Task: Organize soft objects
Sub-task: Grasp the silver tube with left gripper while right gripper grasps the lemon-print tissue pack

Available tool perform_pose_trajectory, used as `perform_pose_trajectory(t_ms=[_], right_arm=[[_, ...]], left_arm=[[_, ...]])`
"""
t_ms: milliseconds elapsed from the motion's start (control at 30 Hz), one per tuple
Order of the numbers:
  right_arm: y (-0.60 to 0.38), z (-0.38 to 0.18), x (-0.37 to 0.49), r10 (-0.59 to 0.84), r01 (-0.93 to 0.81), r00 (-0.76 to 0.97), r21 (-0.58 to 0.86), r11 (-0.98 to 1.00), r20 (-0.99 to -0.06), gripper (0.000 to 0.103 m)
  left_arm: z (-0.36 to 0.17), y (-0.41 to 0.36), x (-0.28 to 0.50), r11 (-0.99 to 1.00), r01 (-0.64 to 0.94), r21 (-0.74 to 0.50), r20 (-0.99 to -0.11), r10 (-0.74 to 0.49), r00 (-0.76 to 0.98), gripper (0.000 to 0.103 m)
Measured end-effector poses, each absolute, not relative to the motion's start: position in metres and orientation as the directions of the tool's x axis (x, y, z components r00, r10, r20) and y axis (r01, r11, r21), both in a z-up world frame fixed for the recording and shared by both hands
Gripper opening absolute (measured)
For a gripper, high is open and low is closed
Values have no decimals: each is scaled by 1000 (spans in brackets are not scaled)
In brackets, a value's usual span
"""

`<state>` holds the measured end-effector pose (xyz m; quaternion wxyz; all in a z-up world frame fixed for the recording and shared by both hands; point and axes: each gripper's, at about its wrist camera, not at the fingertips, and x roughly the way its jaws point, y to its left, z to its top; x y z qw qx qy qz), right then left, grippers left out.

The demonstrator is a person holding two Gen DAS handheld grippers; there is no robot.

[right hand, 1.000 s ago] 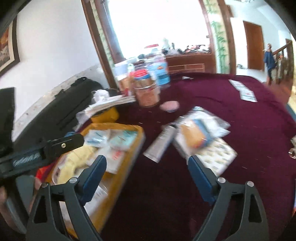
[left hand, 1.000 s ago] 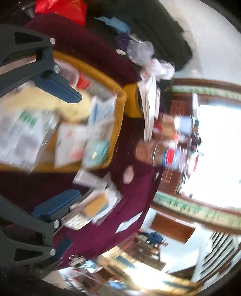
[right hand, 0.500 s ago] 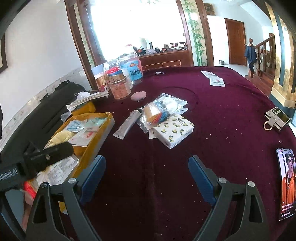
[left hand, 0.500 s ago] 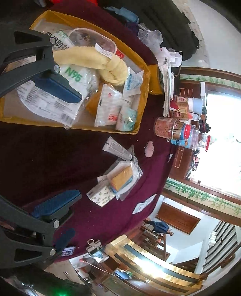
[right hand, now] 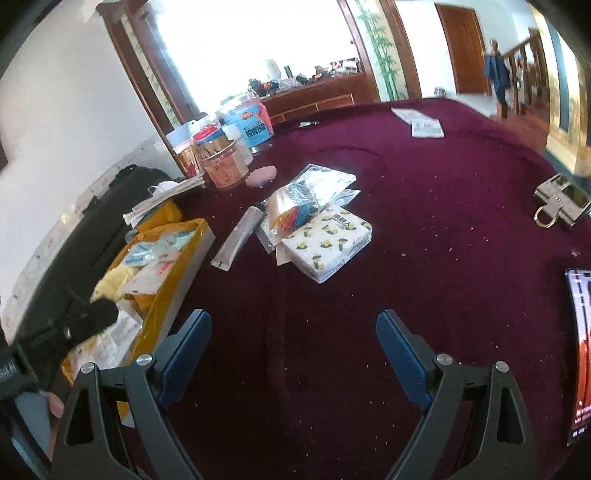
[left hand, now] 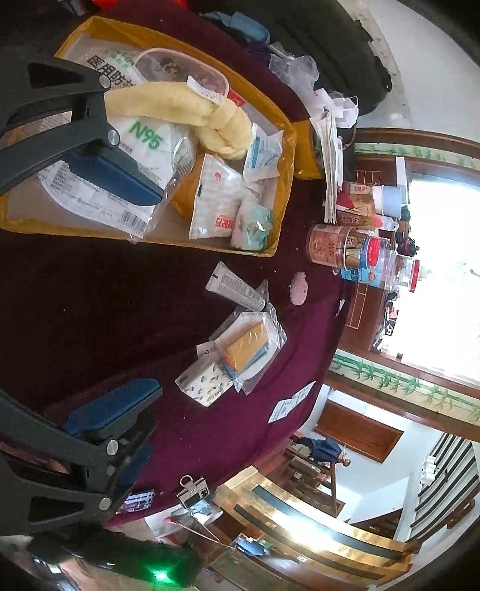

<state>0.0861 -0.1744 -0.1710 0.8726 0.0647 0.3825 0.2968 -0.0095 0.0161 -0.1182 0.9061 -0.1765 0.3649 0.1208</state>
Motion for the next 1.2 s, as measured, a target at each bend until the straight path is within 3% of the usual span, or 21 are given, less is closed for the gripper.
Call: perform_pose_trajectory(t_ms=[267,533,767,867,1200], right_arm=[[-148,-173,147,540,-449,462,340,827,-704,90],[-120,-188,204,460,-286,421,367,885,-782,89],[-101,-197,206,288,-233,493,195,953,-821,64],[-117,-197,191,345,-259,473,246,934,-811,59],[-178,-205,153,508,-274,466,428,861,-725,57]], left_arm=[[-124,22,-7,903,-331,-273,-705,46,707,97],[-116,36,-15,898,-332,-289,-682,50,729,97],[-111,37,-15,903,-326,-279,-667,62,742,97],[-108,36,-10,907,-320,-273,-669,60,740,97],[-86,27,61,958,-221,-181,-732,19,681,96]])
